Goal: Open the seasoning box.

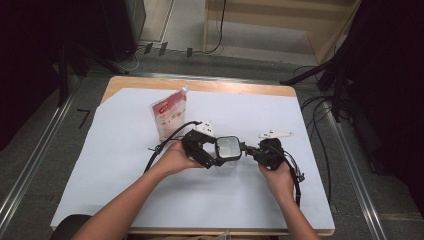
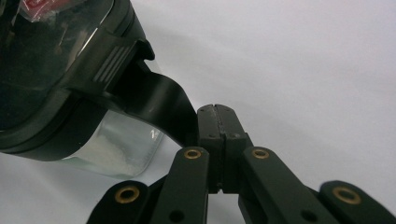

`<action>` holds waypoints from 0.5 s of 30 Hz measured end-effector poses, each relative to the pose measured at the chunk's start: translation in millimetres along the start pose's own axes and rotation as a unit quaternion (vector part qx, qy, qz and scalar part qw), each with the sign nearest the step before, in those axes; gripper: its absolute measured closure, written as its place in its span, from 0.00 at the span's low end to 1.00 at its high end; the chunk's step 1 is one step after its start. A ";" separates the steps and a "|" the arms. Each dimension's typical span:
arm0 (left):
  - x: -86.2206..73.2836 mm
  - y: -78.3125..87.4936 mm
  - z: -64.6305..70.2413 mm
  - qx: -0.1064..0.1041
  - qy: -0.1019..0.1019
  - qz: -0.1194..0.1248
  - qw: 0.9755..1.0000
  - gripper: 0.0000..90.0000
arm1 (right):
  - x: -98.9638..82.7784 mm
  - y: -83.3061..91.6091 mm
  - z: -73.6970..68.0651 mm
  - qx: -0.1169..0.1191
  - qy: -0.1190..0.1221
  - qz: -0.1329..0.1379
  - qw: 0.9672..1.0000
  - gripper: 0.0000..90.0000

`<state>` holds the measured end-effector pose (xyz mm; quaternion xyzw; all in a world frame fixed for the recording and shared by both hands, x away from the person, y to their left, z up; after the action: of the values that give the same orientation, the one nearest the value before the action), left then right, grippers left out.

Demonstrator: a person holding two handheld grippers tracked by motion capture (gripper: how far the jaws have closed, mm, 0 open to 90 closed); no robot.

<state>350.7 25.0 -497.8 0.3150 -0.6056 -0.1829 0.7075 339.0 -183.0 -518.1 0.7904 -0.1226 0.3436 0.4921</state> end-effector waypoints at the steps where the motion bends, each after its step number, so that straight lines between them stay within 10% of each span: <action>1: -0.3 -1.3 -0.6 0.001 0.001 0.002 1.000 0.11 | 0.0 -0.3 -0.2 0.001 0.001 0.001 1.000 1.00; 15: 4.0 -4.0 2.3 0.012 -0.023 -0.003 1.000 0.16 | -2.2 -1.5 -5.7 0.000 0.006 -0.005 1.000 1.00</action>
<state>349.7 18.9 -497.4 0.3205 -0.6230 -0.1849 0.6891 335.8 -177.7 -519.0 0.7889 -0.1156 0.3460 0.4945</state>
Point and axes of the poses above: each handheld gripper's, and its own axes: y roughly backward along the jaws, x roughly out of its top, z roughly to its right, the point moved 4 cm from there along -y, roughly forward along the jaws, and after that the axes turned 8 degrees about -y, right-handed, at the moved point
